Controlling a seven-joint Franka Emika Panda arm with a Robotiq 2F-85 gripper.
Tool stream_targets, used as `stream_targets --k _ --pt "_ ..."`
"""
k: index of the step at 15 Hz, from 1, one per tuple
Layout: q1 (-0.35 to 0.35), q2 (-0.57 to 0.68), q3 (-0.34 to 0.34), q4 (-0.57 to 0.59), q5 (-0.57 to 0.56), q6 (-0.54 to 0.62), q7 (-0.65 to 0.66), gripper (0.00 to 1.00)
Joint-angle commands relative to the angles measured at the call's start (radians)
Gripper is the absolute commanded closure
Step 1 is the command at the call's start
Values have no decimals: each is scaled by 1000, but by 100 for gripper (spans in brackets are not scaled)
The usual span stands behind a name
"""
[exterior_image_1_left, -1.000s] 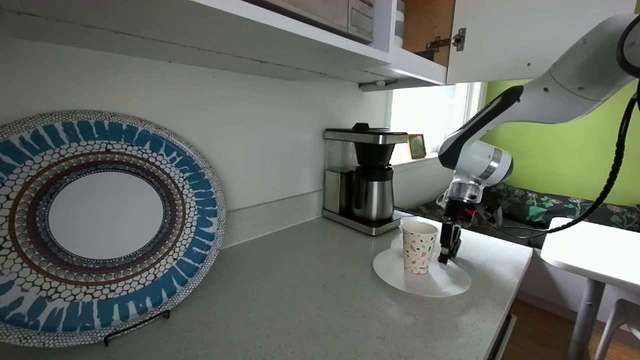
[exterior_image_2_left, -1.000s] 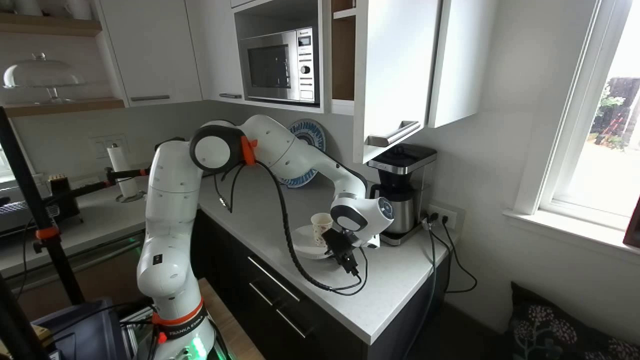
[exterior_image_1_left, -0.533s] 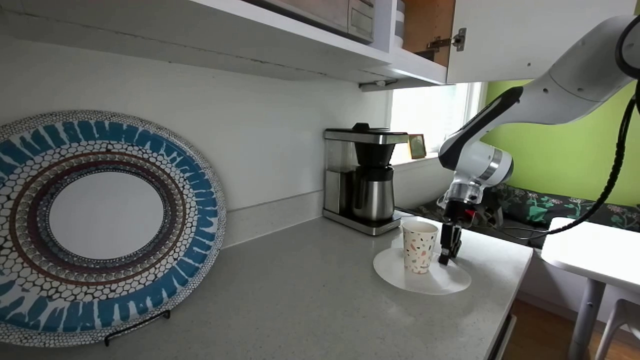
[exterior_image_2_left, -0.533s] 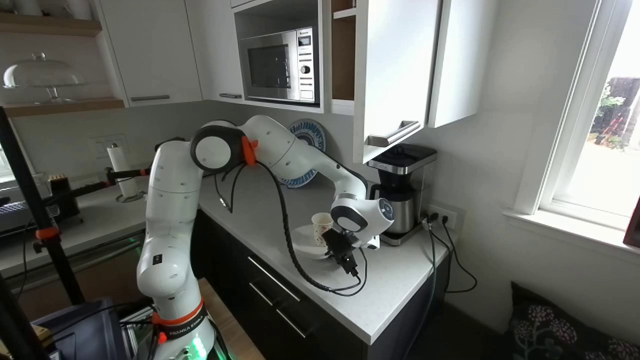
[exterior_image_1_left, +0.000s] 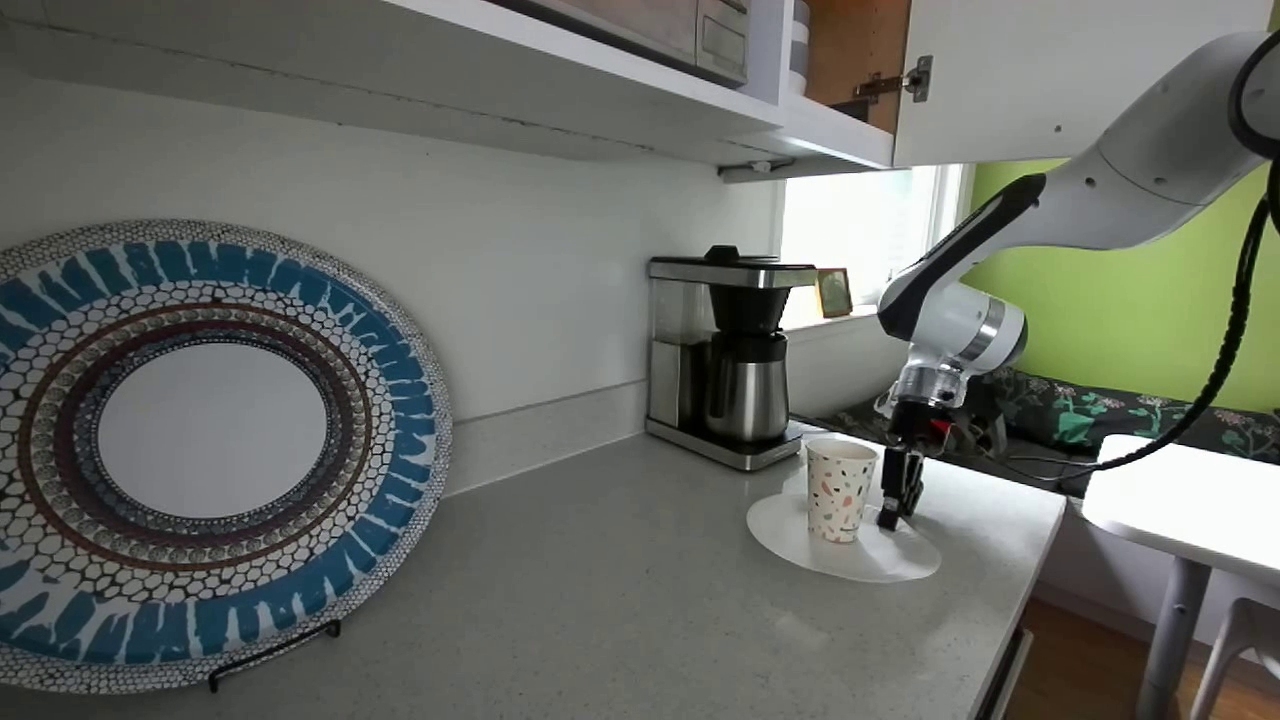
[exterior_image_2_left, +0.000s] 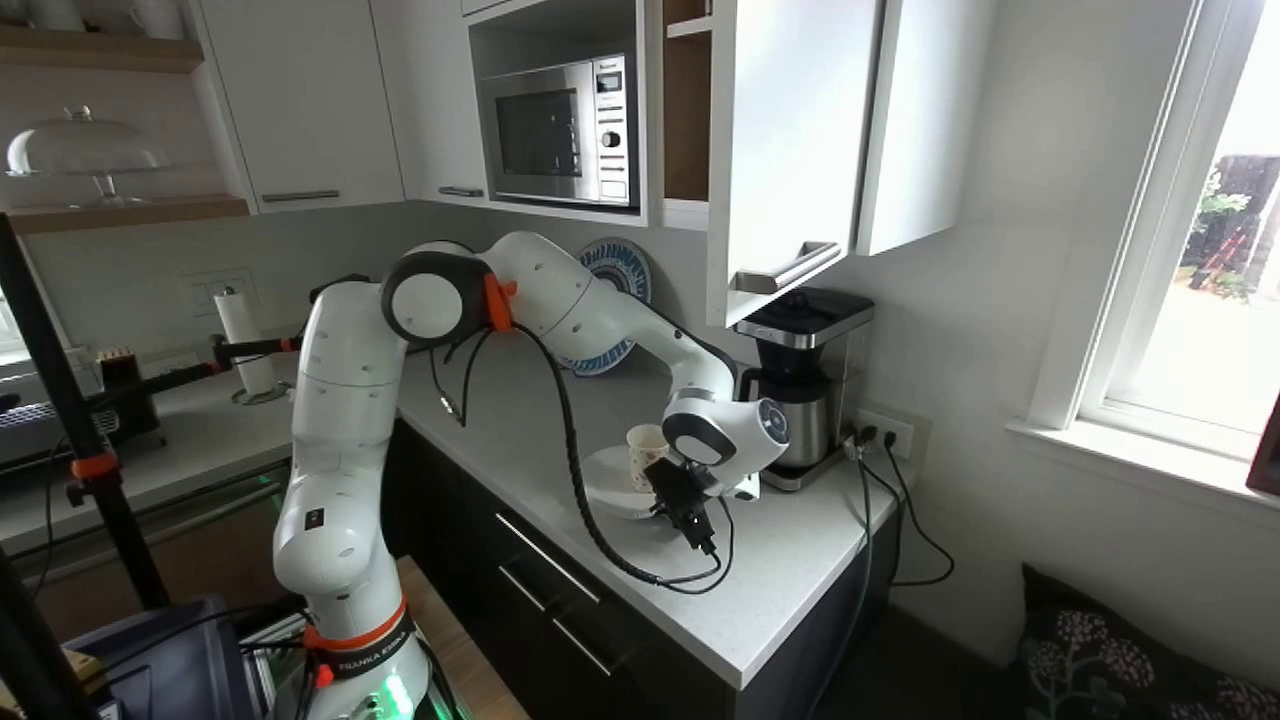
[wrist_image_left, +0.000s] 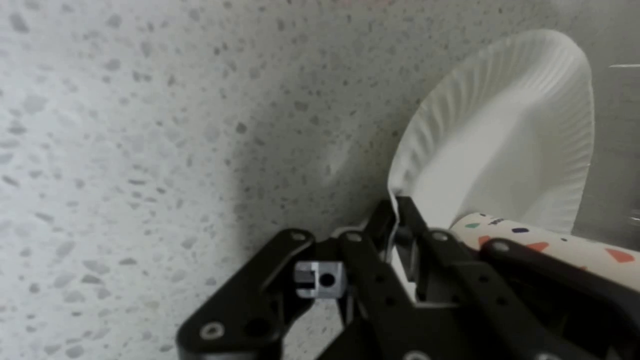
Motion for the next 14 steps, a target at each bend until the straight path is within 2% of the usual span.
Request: stream_targets --k 1,14 --pt "-16 45 12 -1 18 -2 -32 98" --pt "-22 1 4 -20 16 8 -66 98"
